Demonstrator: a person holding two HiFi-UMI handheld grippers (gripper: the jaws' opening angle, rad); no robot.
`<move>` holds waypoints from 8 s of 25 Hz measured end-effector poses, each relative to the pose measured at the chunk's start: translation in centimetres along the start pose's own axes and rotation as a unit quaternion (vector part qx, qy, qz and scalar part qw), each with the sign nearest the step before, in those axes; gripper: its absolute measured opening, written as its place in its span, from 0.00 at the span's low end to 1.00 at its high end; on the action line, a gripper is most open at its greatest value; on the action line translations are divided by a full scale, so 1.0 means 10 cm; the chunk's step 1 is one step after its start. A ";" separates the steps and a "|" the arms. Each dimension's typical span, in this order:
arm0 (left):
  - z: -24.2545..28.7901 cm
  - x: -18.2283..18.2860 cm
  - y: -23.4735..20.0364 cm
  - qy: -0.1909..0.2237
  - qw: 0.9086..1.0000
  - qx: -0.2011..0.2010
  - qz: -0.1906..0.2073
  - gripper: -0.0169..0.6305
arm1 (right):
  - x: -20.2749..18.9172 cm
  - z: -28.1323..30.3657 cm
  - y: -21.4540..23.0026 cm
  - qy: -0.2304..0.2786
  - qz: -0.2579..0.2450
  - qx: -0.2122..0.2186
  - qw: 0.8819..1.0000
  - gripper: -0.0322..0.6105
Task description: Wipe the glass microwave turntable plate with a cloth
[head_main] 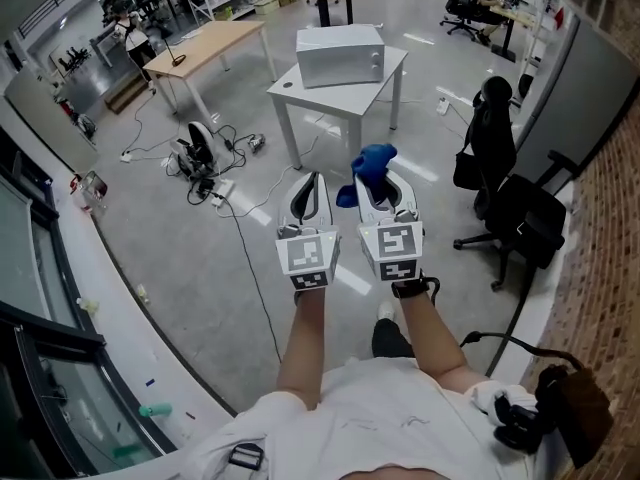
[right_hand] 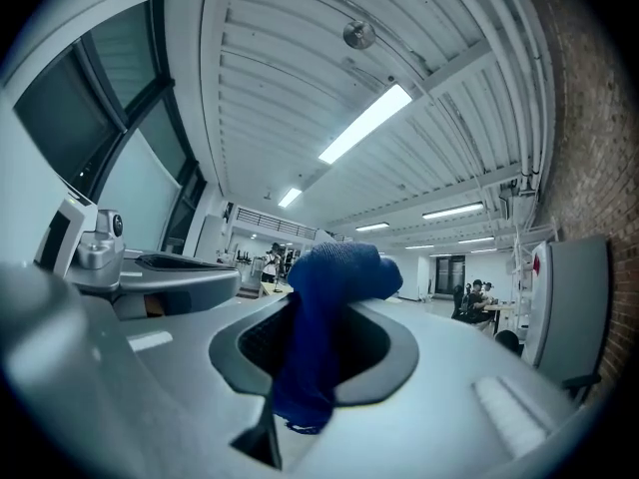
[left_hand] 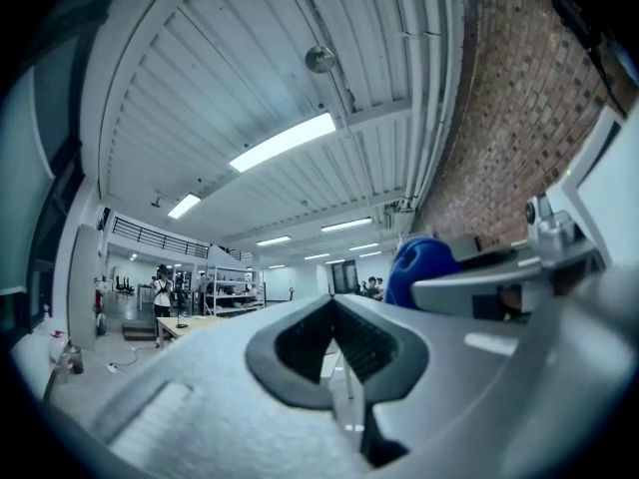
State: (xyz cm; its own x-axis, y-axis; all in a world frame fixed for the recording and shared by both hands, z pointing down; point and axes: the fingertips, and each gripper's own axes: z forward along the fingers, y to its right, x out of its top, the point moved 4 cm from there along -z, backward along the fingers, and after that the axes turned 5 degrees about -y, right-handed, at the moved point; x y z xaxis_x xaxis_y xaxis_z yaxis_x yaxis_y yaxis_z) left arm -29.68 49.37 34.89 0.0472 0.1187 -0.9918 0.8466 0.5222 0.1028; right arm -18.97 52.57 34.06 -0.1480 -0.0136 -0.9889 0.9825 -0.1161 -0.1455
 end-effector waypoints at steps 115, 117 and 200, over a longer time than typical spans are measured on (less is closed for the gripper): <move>9.21 -2.71 -2.31 -0.351 0.935 -0.054 -0.004 0.03 | -1.31 9.52 3.70 -0.181 -0.049 0.311 0.932 0.19; 9.22 -2.83 -2.31 -0.372 0.926 -0.068 -0.005 0.03 | -1.30 9.65 3.53 -0.198 -0.086 0.340 0.915 0.19; 8.97 -2.92 -2.54 -0.437 0.889 -0.111 -0.078 0.03 | -2.09 8.95 2.67 -0.337 -0.268 0.560 0.708 0.20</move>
State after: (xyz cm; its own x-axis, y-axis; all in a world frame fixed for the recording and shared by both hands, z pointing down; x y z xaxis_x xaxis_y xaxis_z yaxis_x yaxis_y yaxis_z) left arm -5.03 -43.13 54.48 0.4146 -0.6199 -0.6662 0.7576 0.6407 -0.1247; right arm 0.27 -39.15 53.57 -0.8568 -0.0974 -0.5064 0.1162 -0.9932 -0.0055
